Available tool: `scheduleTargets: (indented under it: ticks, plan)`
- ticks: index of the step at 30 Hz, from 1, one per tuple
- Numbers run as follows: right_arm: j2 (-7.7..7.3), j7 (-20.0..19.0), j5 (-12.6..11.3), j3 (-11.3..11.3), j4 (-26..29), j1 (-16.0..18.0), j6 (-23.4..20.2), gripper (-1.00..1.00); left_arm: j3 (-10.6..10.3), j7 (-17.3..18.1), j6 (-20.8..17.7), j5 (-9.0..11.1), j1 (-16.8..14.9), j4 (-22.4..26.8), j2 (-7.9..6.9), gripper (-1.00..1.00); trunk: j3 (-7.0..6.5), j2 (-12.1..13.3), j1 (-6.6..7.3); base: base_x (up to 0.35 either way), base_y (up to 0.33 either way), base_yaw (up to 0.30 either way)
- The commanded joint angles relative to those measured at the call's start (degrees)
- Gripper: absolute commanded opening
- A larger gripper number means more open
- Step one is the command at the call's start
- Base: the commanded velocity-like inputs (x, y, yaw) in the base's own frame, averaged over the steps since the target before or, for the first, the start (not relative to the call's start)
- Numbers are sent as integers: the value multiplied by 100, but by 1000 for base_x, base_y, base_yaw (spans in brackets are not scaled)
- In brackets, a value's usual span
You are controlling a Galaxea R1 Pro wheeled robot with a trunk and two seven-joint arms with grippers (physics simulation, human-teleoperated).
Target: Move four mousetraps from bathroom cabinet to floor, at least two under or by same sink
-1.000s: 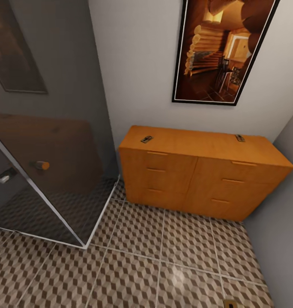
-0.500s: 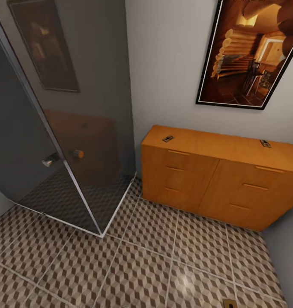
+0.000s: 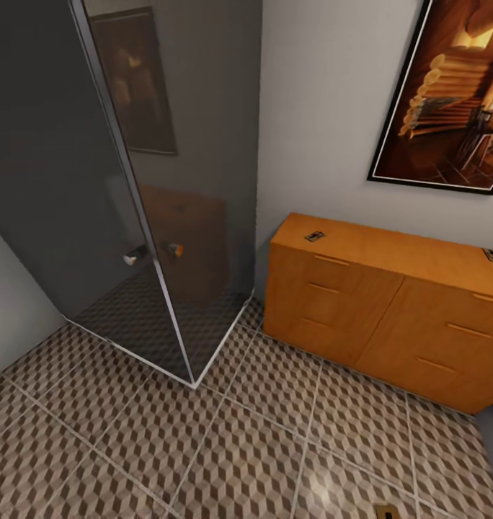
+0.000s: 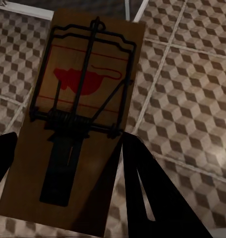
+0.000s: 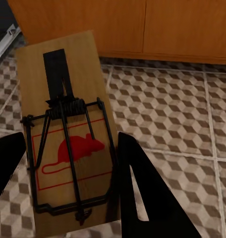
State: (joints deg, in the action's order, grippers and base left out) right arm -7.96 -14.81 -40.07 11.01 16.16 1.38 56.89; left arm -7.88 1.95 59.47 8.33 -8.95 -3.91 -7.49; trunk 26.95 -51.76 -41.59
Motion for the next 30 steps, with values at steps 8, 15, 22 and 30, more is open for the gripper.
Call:
scheduleTargets:
  ticks: [8,15,22,30]
  plan:
    - [-8,-30,-62,33,0,2,15,-100,-47,-1,29,43,-10,-22,2,-100,-26,-4,0,-3,0,265]
    - [-4,-30,-62,36,-1,3,15,-100,-47,1,29,38,-10,-22,2,-100,-27,-4,0,0,0,269]
    - [-5,-30,-62,39,0,3,15,-100,-47,-1,29,41,-10,-22,2,-100,-28,-4,0,-101,133,288]
    - [-4,-30,-62,39,0,3,15,-100,-47,-1,29,40,-10,-22,5,-100,-28,-4,0,-178,227,289]
